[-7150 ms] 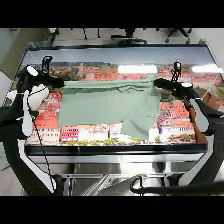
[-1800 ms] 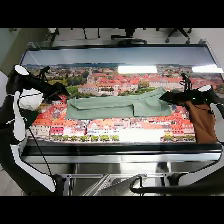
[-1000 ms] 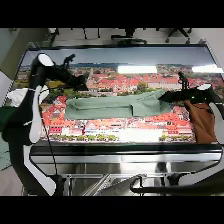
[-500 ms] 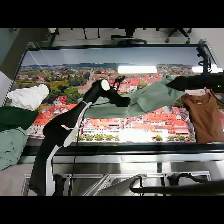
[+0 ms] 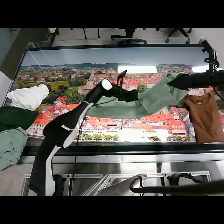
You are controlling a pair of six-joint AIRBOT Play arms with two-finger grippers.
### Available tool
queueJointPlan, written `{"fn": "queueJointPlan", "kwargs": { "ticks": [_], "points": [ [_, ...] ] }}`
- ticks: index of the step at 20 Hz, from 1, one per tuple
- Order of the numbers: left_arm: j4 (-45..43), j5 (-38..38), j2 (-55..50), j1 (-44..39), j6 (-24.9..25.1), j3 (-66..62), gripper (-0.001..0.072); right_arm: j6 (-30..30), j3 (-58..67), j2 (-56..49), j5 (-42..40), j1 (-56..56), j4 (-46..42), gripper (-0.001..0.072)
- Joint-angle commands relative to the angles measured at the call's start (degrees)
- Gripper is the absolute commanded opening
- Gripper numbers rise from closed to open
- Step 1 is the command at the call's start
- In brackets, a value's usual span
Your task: Fold the shirts.
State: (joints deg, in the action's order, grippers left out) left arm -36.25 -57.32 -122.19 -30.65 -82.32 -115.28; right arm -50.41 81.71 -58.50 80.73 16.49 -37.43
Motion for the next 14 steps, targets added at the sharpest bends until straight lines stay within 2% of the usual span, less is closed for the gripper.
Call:
{"fn": "queueJointPlan", "kwargs": {
  "ticks": [1,5,9,12,14],
  "points": [
    [4.94,-9.99,7.23,8.15,2.64,-0.04,0.0016,-0.63,0.07,-1.62,0.11,-0.11,0.46,0.0017],
    [4.98,-18.23,18.49,20.61,2.80,-0.04,0.0015,-0.57,0.07,-2.23,-4.63,-2.25,6.49,0.0018],
    [4.92,-21.18,26.71,29.73,2.80,0.02,0.0015,0.31,0.07,-3.78,-17.57,-16.50,9.18,0.0018],
    [4.85,-22.75,30.10,32.48,2.97,0.02,0.0016,1.27,0.07,-9.64,-30.75,-34.07,9.20,0.0024],
    [4.87,-23.71,30.64,32.28,5.01,0.02,0.0016,5.20,0.11,-15.58,-46.10,-46.66,9.86,0.0028]
  ]
}}
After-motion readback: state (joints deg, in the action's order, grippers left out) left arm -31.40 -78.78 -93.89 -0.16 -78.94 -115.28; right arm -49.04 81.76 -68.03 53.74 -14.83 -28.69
